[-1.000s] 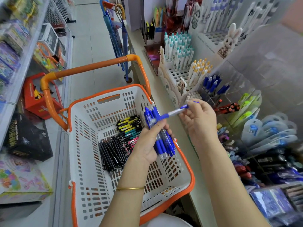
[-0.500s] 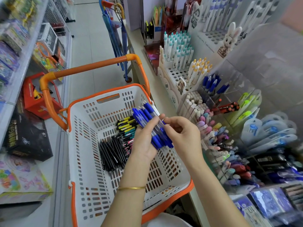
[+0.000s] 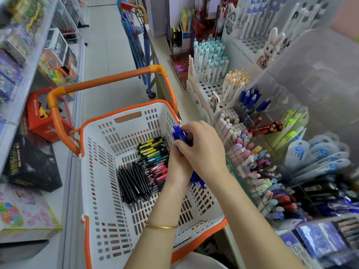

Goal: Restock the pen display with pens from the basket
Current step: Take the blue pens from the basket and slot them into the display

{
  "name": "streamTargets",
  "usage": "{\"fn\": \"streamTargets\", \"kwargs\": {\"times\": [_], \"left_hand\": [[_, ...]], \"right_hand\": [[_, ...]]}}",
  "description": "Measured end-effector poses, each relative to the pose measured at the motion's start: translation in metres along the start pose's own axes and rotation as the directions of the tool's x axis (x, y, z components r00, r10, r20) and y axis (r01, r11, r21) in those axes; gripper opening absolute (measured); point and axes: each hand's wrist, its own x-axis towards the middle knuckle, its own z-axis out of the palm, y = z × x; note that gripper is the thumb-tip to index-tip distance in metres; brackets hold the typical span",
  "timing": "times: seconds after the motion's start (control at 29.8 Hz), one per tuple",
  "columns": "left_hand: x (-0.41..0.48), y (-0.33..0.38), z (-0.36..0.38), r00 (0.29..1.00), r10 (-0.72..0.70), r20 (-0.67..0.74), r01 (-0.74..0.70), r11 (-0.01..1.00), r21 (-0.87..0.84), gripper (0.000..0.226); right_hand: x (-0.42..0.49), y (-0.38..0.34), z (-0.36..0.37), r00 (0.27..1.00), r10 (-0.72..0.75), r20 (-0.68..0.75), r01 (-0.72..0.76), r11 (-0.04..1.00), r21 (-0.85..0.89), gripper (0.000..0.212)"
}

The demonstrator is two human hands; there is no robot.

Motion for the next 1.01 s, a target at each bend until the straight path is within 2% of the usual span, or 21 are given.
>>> {"fn": "streamTargets", "kwargs": {"times": [0.1,0.2,0.3,0.4,0.5,0.64,0.71,0.77,0.91,1.01], "left_hand": [[-0.003,0.002,0.0,0.997,-0.003,0.075,0.004,1.0,-0.007,0.025],[-0.003,0.003,-0.005,0.984,0.138,0.111,-0.165,0.944,0.286,0.019],[-0.003,0.0,-0.012,0.986,0.095,0.135,-0.145,0.891,0.43,0.009],[-0.004,-0.007,-0.02,0.995,0.009,0.095,-0.047,0.914,0.403,0.017],[0.001,-0.006,-0.02,0.999,0.021,0.04,-0.033,0.947,0.318,0.009],[0.003,0.001,-0.013,0.999,0.052,0.013,-0.053,0.985,0.164,0.005],[0.004,0.002,-0.01,0.997,0.072,-0.002,-0.071,0.991,0.114,0.005],[0.007,0.002,-0.01,0.996,0.092,-0.013,-0.091,0.993,0.079,0.01],[0.008,0.003,-0.011,0.994,0.11,-0.005,-0.11,0.994,-0.017,0.015],[0.007,0.004,-0.014,0.995,0.097,0.012,-0.097,0.995,-0.021,0.033]], "right_hand": [[0.008,0.002,-0.001,0.998,0.063,-0.008,-0.062,0.991,0.12,0.014],[0.014,0.003,-0.001,0.994,0.099,-0.053,-0.082,0.962,0.262,0.014],[0.026,0.002,-0.012,0.966,0.189,-0.177,-0.093,0.891,0.444,0.012],[0.042,0.006,-0.034,0.887,0.354,-0.297,-0.1,0.775,0.624,0.018],[0.039,0.012,-0.043,0.858,0.406,-0.316,-0.078,0.711,0.699,0.026],[0.007,0.019,-0.021,0.837,0.475,-0.272,-0.142,0.668,0.73,0.013],[-0.01,0.021,-0.008,0.81,0.525,-0.262,-0.176,0.644,0.745,0.016],[-0.022,0.021,0.001,0.81,0.514,-0.282,-0.203,0.698,0.687,0.019],[-0.033,0.019,0.005,0.895,0.382,-0.231,-0.186,0.79,0.585,0.01],[-0.033,0.022,0.005,0.943,0.282,-0.175,-0.171,0.865,0.472,0.018]]}}
